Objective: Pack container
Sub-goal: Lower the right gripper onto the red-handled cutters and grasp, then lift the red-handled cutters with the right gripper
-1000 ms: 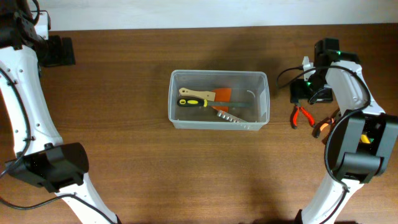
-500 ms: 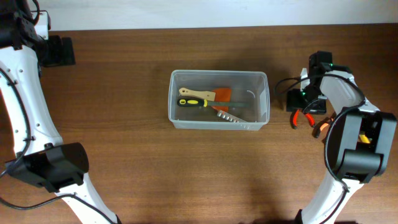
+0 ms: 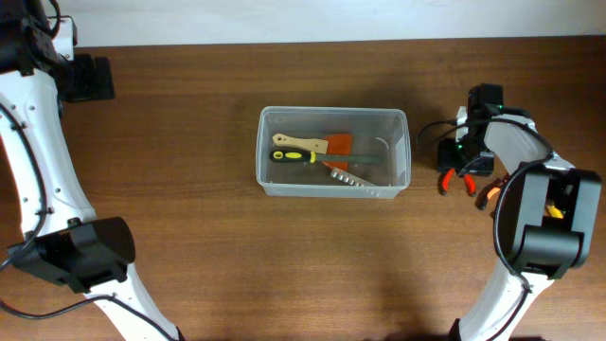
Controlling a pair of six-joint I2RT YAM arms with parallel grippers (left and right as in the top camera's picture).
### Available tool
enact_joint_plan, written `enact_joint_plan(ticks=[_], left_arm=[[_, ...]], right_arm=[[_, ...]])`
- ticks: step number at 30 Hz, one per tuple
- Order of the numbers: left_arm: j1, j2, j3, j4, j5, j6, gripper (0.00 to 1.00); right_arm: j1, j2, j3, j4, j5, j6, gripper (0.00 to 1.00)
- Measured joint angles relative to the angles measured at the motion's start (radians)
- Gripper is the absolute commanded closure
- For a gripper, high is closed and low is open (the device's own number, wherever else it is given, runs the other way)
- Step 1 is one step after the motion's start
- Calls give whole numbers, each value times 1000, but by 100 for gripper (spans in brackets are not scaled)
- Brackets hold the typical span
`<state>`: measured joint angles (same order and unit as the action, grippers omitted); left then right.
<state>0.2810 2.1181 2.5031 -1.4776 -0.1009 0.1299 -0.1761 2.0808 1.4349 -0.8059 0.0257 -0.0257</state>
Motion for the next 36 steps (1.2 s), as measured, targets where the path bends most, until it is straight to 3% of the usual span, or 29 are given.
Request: enact_joint_plan(ticks=[5, 12, 15, 20, 22, 27, 36], left_arm=[[0, 0, 0, 0, 0, 0, 1], [0, 0, 0, 0, 0, 0, 1], [0, 0, 0, 0, 0, 0, 1], [0, 0, 0, 0, 0, 0, 1], [0, 0, 0, 0, 0, 0, 1], [0, 0, 0, 0, 0, 0, 1], [0, 0, 0, 0, 0, 0, 1]], right_arm=[[0, 0, -1, 3, 0, 2, 50], [0, 0, -1, -1, 0, 4, 52], [0, 0, -1, -1, 0, 14, 59], [0, 0, -2, -2, 0, 38, 58], [0, 0, -2, -5, 0, 61, 51], [-1, 0, -2, -27, 0, 137, 47], [-1, 0, -2, -139, -32, 213, 42]])
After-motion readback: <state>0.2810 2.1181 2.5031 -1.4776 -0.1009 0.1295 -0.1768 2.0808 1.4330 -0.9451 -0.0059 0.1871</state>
